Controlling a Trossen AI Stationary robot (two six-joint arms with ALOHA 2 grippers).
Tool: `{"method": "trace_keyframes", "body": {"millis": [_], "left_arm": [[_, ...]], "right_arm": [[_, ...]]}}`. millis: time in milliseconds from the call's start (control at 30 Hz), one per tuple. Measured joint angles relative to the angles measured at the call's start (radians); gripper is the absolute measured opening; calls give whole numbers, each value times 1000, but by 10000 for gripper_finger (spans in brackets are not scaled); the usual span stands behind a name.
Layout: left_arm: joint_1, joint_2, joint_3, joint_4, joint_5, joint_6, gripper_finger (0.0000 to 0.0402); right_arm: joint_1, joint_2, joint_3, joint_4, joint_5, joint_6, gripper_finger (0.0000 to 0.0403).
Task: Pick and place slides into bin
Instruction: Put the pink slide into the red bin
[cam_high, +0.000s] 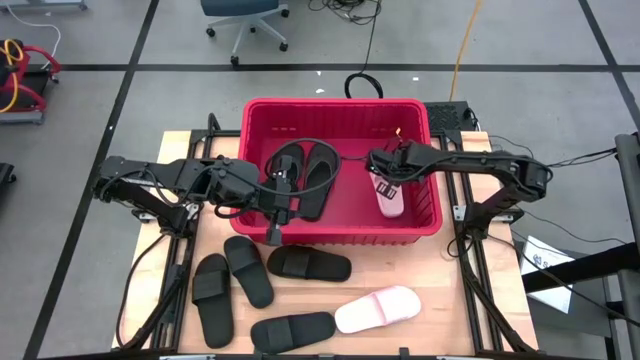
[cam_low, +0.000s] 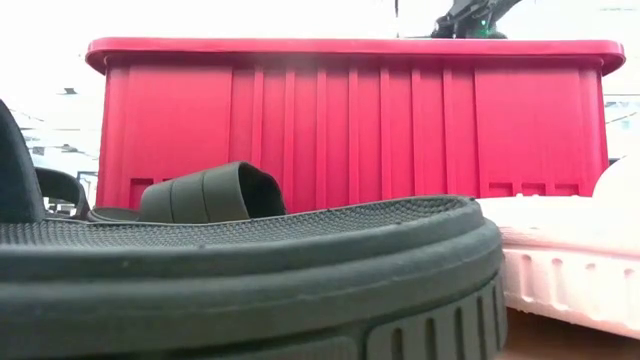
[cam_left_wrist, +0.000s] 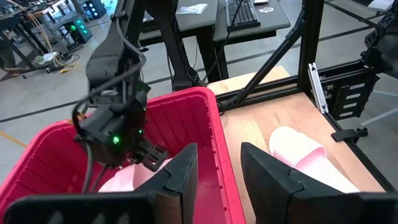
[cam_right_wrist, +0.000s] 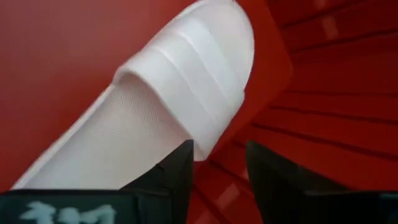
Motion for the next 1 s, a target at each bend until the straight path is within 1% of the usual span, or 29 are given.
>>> {"method": "trace_keyframes", "body": {"millis": [100, 267, 400, 533, 700, 767, 867, 1000], "left_arm": [[0, 0, 0, 0, 0, -2, 122], [0, 0, 0, 0, 0, -28, 122], [-2, 0, 0, 0, -1, -69, 122], [-10, 0, 0, -5, -2, -145, 122], [-48, 0, 0, -11, -5, -204, 122], [-72, 0, 0, -11, -32, -232, 122], [-114, 0, 0, -11, -83, -283, 122], [-176, 0, 0, -11, -147, -375, 122]], "right_arm": [[2, -13, 67, -79, -3, 2, 138], [14, -52, 195, -168, -71, 8, 129], [33, -107, 274, -170, -88, 8, 119], [81, -189, 318, -169, -80, 5, 89], [194, -316, 322, -163, -81, -19, 26], [256, -362, 322, -163, -80, -21, 7], [357, -424, 322, -163, -86, 3, 8], [508, -484, 322, -163, -153, 59, 1]]}}
